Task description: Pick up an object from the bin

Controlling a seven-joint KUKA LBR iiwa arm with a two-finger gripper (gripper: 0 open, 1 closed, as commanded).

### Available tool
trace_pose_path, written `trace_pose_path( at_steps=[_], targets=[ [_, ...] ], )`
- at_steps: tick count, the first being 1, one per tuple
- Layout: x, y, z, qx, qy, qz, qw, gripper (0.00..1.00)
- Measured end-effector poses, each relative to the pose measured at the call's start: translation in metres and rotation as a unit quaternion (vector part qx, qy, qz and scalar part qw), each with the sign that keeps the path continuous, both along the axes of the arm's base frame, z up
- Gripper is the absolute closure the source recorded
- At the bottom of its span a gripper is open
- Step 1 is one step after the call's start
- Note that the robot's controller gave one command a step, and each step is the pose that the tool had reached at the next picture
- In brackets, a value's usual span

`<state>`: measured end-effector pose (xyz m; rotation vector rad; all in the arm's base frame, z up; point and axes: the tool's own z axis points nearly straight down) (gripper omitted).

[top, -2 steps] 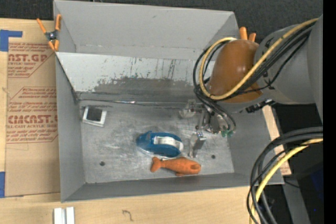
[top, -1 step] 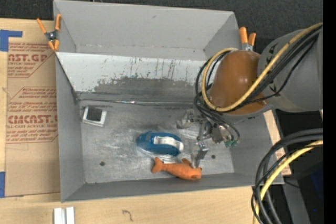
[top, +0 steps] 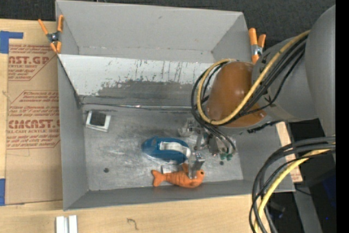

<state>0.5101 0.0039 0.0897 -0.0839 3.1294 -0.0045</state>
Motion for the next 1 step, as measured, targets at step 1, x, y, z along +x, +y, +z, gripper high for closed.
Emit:
trace_pose_path(
  at_steps=[1],
  targets=[
    [0.0185,0.0336,-0.0135,-0.005,0.0079,0.040,0.9992,1.00]
  ],
)
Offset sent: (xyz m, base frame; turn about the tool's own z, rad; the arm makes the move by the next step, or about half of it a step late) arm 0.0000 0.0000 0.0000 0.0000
